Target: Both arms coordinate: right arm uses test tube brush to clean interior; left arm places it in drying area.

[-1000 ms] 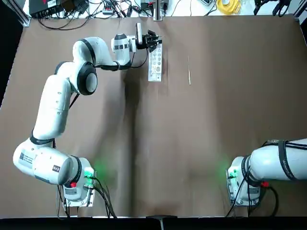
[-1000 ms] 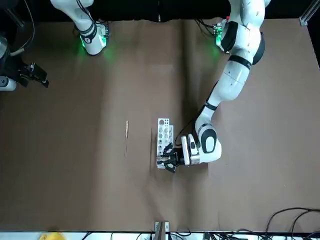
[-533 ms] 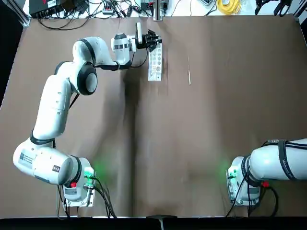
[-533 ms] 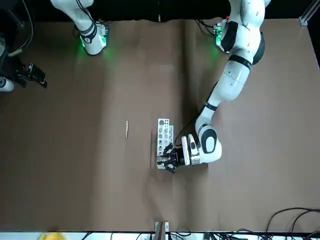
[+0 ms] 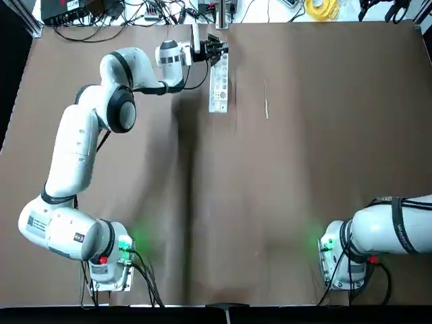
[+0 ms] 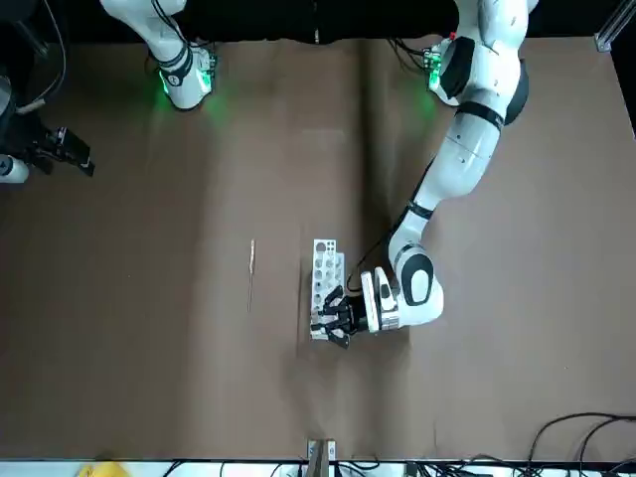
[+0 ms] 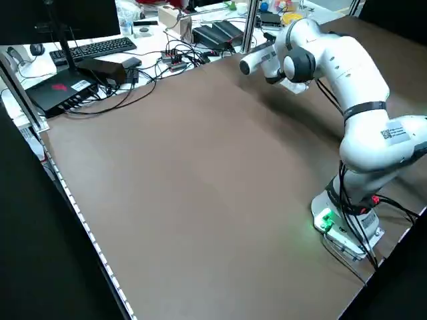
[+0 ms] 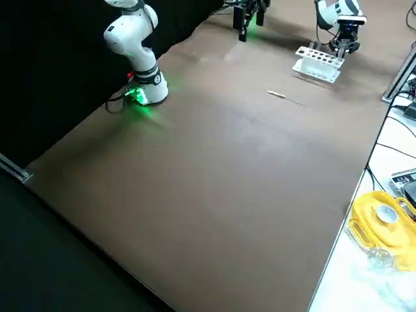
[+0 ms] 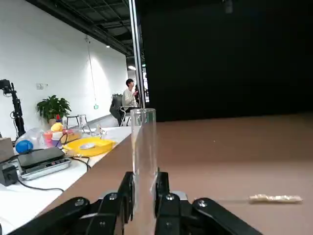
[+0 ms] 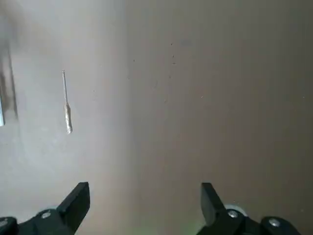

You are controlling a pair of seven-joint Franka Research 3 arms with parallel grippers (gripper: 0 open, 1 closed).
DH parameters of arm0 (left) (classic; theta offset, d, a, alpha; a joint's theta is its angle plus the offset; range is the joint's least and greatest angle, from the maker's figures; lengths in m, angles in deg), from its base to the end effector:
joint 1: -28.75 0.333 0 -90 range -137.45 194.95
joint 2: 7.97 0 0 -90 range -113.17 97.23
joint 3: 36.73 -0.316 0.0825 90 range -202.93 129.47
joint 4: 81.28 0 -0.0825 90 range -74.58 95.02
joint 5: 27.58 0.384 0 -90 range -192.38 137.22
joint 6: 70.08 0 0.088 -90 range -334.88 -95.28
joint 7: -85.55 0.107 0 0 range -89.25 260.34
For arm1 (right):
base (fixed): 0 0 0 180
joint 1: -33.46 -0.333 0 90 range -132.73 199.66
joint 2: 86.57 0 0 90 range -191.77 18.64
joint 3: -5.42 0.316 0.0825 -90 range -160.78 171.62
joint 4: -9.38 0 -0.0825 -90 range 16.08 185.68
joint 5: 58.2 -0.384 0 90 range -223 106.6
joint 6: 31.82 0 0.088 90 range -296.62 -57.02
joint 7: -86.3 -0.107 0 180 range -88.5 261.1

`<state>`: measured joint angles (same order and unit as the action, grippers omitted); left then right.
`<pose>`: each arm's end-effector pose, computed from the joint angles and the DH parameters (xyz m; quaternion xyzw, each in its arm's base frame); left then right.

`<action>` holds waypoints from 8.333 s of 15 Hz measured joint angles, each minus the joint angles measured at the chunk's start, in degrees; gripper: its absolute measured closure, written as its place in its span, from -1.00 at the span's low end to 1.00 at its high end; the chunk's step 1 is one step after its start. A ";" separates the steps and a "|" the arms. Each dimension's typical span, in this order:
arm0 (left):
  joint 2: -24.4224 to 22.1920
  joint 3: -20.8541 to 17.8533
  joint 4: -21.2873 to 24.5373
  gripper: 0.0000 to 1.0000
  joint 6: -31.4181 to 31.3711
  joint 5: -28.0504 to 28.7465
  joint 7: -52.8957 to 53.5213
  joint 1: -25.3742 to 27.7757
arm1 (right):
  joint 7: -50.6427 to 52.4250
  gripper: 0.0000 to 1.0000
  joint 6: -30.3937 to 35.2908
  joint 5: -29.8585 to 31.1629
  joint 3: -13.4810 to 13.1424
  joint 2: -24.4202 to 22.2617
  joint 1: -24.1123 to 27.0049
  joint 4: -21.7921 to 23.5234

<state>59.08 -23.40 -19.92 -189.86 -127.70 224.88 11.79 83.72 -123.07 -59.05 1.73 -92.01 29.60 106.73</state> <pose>0.6924 -0.3784 0.1550 0.5051 -0.4942 0.5515 0.4433 0.5255 0.0015 0.6170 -0.9997 0.0211 0.0061 0.0103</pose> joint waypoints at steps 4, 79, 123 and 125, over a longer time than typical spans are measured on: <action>-3.00 0.00 -0.04 0.50 -1.32 0.00 -3.62 -0.03 | 0.00 -1.00 -0.02 0.01 0.00 0.00 0.00 0.01; -7.03 -1.03 7.61 0.53 6.06 2.11 -177.12 6.29 | 0.00 -1.00 -0.10 0.02 0.87 2.43 -0.40 0.44; -0.21 -1.38 3.32 0.53 5.78 1.93 -174.37 5.52 | 0.01 -1.00 -1.15 0.02 1.02 3.91 -2.07 0.45; 0.16 -1.40 3.17 0.53 5.73 1.92 -174.05 5.52 | 0.01 -1.00 -1.15 0.02 1.01 3.92 -2.07 0.44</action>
<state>59.23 -24.80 -16.75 -184.13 -125.78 50.83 17.30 83.73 -124.21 -59.03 2.74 -88.09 27.53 107.17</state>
